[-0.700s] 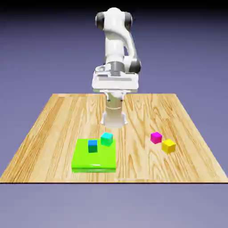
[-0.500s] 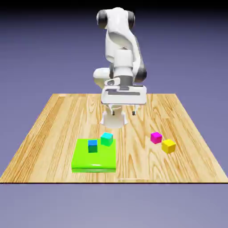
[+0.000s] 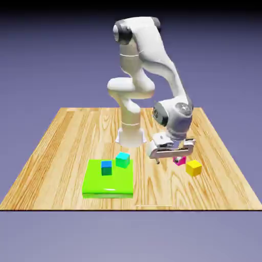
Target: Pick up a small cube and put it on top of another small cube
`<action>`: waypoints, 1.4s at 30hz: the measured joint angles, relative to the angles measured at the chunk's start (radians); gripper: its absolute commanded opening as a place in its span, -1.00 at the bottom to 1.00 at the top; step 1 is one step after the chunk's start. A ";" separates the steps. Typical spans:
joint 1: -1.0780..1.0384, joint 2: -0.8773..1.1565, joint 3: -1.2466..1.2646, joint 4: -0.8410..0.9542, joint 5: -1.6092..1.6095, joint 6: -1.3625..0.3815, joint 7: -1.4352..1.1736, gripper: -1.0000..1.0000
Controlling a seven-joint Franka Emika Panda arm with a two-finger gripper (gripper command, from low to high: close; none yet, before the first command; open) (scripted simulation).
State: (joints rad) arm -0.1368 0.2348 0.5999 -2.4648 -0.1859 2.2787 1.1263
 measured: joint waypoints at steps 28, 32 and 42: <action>0.425 0.311 -0.152 0.108 0.180 -0.234 -0.036 0.00; 0.510 0.289 -0.233 0.094 0.227 -0.204 -0.077 -1.00; 0.184 0.373 0.077 0.147 0.048 -0.320 0.081 -1.00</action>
State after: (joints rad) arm 0.0471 0.6080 0.6768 -2.3182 -0.1374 1.9583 1.2071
